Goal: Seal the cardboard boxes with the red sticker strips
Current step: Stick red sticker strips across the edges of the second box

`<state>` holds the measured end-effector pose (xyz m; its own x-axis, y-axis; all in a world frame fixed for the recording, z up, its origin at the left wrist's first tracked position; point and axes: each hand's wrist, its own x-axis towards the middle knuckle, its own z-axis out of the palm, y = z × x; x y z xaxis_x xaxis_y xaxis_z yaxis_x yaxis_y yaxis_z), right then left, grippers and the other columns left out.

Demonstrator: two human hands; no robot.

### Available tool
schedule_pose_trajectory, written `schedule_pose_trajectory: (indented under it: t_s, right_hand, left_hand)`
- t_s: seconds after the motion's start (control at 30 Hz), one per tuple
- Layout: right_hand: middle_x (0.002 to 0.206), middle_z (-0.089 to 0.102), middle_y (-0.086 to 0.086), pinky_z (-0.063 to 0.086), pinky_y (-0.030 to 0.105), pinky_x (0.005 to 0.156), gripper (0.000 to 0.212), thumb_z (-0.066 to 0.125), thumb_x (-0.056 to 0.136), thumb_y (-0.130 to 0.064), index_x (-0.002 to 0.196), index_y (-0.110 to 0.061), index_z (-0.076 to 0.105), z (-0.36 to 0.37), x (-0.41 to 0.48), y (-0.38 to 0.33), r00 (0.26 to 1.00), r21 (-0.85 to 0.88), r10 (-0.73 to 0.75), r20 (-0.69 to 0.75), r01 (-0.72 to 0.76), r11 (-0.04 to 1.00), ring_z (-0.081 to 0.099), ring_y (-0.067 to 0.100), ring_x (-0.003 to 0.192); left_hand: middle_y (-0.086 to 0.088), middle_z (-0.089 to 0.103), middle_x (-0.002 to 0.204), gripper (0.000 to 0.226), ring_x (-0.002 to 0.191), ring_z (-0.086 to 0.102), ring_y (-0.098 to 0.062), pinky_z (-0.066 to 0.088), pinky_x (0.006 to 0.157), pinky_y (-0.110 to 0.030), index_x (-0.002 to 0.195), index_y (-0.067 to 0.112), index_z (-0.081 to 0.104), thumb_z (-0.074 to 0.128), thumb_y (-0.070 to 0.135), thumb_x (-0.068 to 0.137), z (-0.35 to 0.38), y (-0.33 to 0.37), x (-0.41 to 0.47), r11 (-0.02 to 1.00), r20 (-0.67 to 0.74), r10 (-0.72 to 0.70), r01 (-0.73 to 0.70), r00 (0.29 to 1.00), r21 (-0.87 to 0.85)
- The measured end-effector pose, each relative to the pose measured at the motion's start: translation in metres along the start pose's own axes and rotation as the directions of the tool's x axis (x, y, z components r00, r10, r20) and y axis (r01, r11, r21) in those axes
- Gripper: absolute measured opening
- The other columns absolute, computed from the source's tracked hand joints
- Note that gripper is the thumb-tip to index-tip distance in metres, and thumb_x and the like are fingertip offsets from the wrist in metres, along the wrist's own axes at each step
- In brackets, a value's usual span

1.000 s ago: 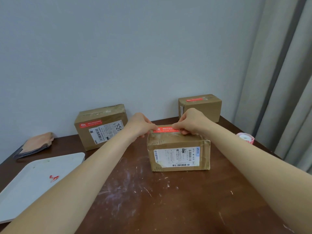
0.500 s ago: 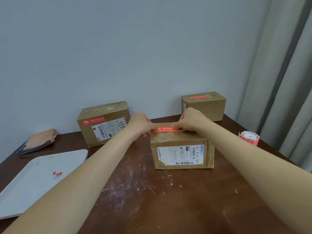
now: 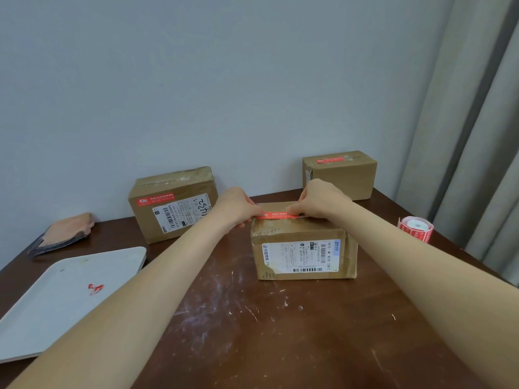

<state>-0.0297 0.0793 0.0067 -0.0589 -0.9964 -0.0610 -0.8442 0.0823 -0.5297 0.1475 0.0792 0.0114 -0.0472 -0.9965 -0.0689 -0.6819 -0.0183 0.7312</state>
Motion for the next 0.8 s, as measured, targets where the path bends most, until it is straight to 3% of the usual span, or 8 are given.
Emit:
schedule_pose_trajectory:
  t_s: [0.43, 0.57, 0.7, 0.8]
  right_hand:
    - [0.061, 0.057, 0.000, 0.041, 0.027, 0.056, 0.031, 0.074, 0.072, -0.041, 0.069, -0.012, 0.063, 0.0018, -0.0001, -0.0012, 1.000, -0.047, -0.009, -0.023, 0.008, 0.999, 0.055, 0.018, 0.061]
    - [0.043, 0.051, -0.004, 0.044, 0.027, 0.055, 0.041, 0.076, 0.071, -0.045, 0.056, -0.014, 0.054, -0.0003, -0.0025, -0.0030, 0.999, -0.072, 0.012, -0.031, -0.014, 0.997, 0.049, 0.014, 0.050]
    - [0.057, 0.055, 0.002, 0.052, 0.032, 0.066, 0.036, 0.074, 0.073, -0.042, 0.070, -0.009, 0.062, -0.0013, -0.0002, -0.0007, 1.000, -0.062, -0.003, -0.010, 0.002, 0.998, 0.052, 0.017, 0.057]
    - [0.058, 0.055, 0.002, 0.052, 0.032, 0.066, 0.041, 0.068, 0.076, -0.048, 0.075, -0.008, 0.064, -0.0023, -0.0020, -0.0002, 1.000, -0.066, -0.010, -0.013, 0.009, 0.998, 0.052, 0.018, 0.057]
  left_hand:
    - [-0.003, 0.054, 0.055, 0.017, 0.041, 0.042, -0.011, 0.035, 0.039, -0.016, 0.088, 0.006, 0.070, 0.072, 0.020, 0.079, 0.0024, -0.0051, 0.0003, 1.000, -0.004, -0.004, 0.004, 1.000, -0.010]
    - [-0.003, 0.054, 0.056, 0.021, 0.042, 0.043, -0.011, 0.035, 0.037, -0.017, 0.090, 0.004, 0.067, 0.075, 0.019, 0.077, 0.0025, -0.0073, 0.0013, 0.998, 0.012, -0.032, 0.033, 0.999, -0.060]
    - [-0.004, 0.054, 0.065, 0.015, 0.051, 0.046, -0.010, 0.035, 0.037, -0.017, 0.088, 0.008, 0.062, 0.071, 0.017, 0.081, 0.0032, -0.0091, -0.0005, 0.989, 0.044, -0.059, 0.064, 0.997, -0.134]
    - [0.000, 0.051, 0.062, 0.021, 0.047, 0.042, -0.011, 0.033, 0.040, -0.020, 0.086, 0.010, 0.057, 0.065, 0.030, 0.084, 0.0094, -0.0076, -0.0016, 0.996, -0.002, -0.023, 0.023, 1.000, -0.082]
